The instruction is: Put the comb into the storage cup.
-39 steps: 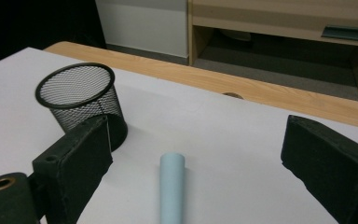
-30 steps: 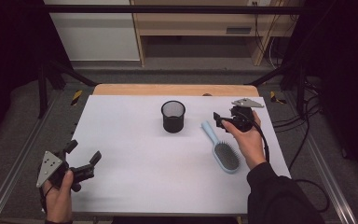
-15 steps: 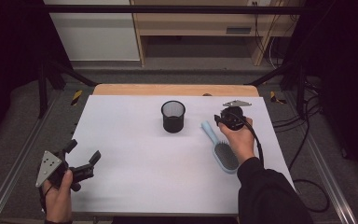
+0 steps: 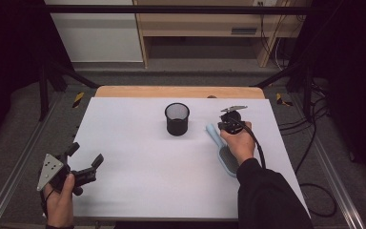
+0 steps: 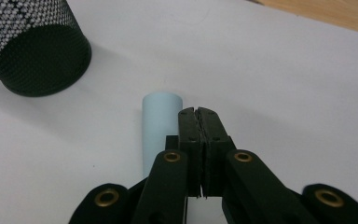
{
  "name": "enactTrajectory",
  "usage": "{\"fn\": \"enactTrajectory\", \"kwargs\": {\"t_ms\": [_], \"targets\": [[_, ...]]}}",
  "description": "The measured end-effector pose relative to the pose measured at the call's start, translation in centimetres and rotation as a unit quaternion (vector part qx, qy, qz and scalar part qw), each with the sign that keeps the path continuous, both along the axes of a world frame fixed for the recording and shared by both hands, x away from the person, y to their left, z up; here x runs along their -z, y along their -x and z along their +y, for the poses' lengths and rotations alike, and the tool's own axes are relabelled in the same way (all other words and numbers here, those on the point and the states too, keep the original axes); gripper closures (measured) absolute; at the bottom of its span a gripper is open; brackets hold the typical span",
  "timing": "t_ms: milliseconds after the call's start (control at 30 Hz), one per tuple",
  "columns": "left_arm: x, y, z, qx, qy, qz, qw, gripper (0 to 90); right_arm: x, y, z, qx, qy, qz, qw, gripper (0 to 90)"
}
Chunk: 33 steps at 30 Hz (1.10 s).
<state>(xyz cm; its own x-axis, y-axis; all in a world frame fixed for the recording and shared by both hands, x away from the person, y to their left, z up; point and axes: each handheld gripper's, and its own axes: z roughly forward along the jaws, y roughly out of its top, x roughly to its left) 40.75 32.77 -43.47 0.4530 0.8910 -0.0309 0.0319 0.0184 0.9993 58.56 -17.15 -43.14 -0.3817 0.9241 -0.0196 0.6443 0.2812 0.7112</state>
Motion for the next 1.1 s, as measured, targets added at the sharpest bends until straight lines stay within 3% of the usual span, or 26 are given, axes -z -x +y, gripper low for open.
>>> {"fn": "enactTrajectory", "kwargs": {"t_ms": [333, 633, 867, 1100], "targets": [[0.0, 0.0, 0.1, 0.0, 0.003, 0.0, 1.0, 1.2, 0.5, -1.2, 1.5, -0.007, 0.027, 0.033, 0.9991, 90.0], [0.0, -0.1, 0.1, 0.001, 0.003, 0.001, 1.0, 1.2, 1.5, -1.6, 1.4, 0.001, 0.055, 0.061, 0.9966, 90.0], [0.0, -0.1, 0.1, 0.002, 0.002, 0.001, 1.0, 1.2, 1.6, -1.2, 2.1, -0.021, 0.067, 0.077, 0.9946, 90.0], [0.0, -0.1, 0.0, 0.002, 0.0, 0.001, 1.0, 1.2, 1.5, -0.1, 3.8, -0.062, 0.073, 0.09, 0.9913, 90.0]]}}
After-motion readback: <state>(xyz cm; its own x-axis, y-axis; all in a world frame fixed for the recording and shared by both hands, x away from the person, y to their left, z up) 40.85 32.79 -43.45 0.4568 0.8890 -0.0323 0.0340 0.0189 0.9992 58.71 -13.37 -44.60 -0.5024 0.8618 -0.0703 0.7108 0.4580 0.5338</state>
